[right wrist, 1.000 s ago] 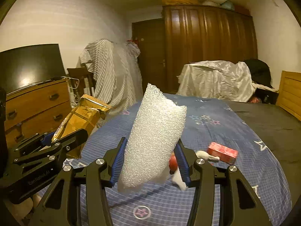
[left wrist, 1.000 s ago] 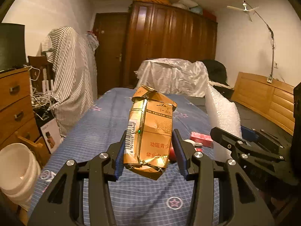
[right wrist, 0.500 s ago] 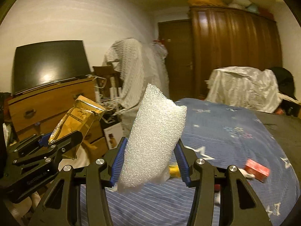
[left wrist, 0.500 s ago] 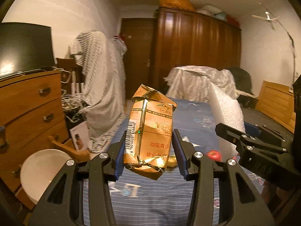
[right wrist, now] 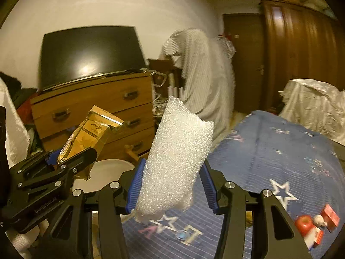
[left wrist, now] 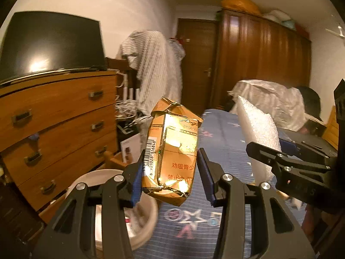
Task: Collect trash
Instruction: 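Carry the gold packet and white foam sleeve over to the white bucket, then open both tools to drop the packet and foam sleeve into the bucket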
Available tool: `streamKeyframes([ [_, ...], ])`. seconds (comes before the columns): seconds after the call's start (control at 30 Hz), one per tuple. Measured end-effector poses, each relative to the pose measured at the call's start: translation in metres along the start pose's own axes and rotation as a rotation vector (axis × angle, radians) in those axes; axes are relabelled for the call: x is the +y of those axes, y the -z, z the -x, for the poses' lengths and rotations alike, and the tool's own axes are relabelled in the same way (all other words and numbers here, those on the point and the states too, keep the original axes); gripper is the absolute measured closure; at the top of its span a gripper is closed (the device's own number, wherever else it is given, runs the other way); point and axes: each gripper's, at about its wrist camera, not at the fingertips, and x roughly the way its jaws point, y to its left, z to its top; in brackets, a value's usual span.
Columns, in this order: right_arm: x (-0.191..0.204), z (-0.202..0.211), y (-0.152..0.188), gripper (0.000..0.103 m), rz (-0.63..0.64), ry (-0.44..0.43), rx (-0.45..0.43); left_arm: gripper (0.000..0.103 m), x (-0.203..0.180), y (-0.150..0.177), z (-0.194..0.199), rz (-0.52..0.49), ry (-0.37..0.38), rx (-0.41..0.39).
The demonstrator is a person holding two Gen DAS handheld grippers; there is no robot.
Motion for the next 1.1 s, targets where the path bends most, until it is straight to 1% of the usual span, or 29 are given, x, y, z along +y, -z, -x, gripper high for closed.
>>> streamKeyframes([
  [0.17, 0.039, -0.056, -0.013, 0.051, 0.034, -0.082, 0.071, 0.059, 0.043, 0.002, -0.005, 0.045, -0.059, 0.031],
  [0.37, 0.079, -0.119, -0.022, 0.051, 0.069, -0.154, 0.159, 0.059, 0.086, 0.010, -0.019, 0.097, -0.103, 0.087],
  [0.5, 0.096, -0.163, -0.023, 0.051, 0.069, -0.213, 0.242, 0.059, 0.114, 0.018, -0.033, 0.126, -0.125, 0.128],
  [0.57, 0.106, -0.189, -0.022, 0.051, 0.068, -0.242, 0.298, 0.059, 0.126, 0.022, -0.039, 0.142, -0.129, 0.149],
  [0.67, 0.112, -0.219, -0.014, 0.051, 0.064, -0.269, 0.369, 0.059, 0.142, 0.028, -0.053, 0.164, -0.137, 0.185],
  [0.7, 0.107, -0.222, -0.006, 0.051, 0.065, -0.272, 0.384, 0.059, 0.148, 0.031, -0.059, 0.172, -0.141, 0.199],
  [0.77, 0.108, -0.241, 0.001, 0.051, 0.064, -0.273, 0.426, 0.059, 0.157, 0.036, -0.067, 0.185, -0.143, 0.224],
  [0.93, 0.104, -0.267, 0.022, 0.051, 0.058, -0.280, 0.491, 0.059, 0.175, 0.049, -0.087, 0.204, -0.146, 0.284],
  [1.1, 0.097, -0.282, 0.038, 0.050, 0.064, -0.267, 0.526, 0.059, 0.190, 0.064, -0.102, 0.209, -0.153, 0.329],
])
